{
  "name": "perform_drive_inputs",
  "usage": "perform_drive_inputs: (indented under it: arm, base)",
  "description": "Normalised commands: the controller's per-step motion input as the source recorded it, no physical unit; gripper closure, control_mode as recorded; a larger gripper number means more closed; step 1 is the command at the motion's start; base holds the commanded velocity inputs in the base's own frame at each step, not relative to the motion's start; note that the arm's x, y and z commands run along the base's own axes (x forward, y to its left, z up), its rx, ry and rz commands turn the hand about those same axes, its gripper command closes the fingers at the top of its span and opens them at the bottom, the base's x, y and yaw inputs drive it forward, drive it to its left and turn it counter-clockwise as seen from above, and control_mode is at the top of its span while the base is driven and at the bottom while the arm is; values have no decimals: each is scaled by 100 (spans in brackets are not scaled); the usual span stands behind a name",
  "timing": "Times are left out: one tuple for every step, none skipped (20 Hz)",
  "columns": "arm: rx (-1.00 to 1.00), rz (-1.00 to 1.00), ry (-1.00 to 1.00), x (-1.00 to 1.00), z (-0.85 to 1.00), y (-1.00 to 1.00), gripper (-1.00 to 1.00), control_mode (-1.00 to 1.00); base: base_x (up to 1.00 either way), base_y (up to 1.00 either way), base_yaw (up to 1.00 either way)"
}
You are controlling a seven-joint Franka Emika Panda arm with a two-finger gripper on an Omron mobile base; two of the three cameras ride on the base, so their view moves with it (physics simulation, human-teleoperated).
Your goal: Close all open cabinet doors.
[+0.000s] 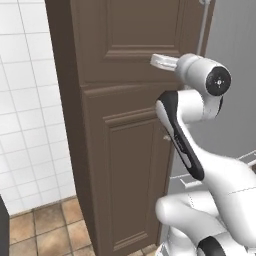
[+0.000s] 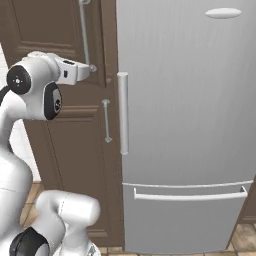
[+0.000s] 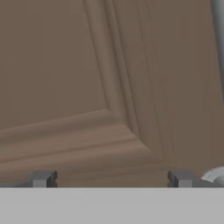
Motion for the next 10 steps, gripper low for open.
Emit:
perform_drive_inputs:
  arm:
    - [0, 0, 0, 89, -2, 0, -100, -100]
    - [0, 0, 0, 85, -1, -1, -100, -100]
    - [0, 0, 0, 81, 0, -4, -100, -100]
    - [0, 0, 0, 80, 0, -4, -100, -100]
    - [0, 0, 0, 75, 0, -4, -100, -100]
    - [0, 0, 0, 75, 0, -3, -100, -100]
    - [0, 0, 0, 74, 0, -2, -100, -100]
    - [0, 0, 0, 75, -1, -1, -100, -100]
    - [0, 0, 0, 75, -2, 0, -100, -100]
    - [0, 0, 0, 74, -2, 0, -100, -100]
  base:
    - [0, 0, 0]
    - [0, 0, 0]
    - [0, 0, 0]
    - [0, 0, 0]
    - [0, 0, 0]
    - [0, 0, 0]
    - [0, 0, 0]
    - [0, 0, 0]
    - [0, 0, 0]
    - [0, 0, 0]
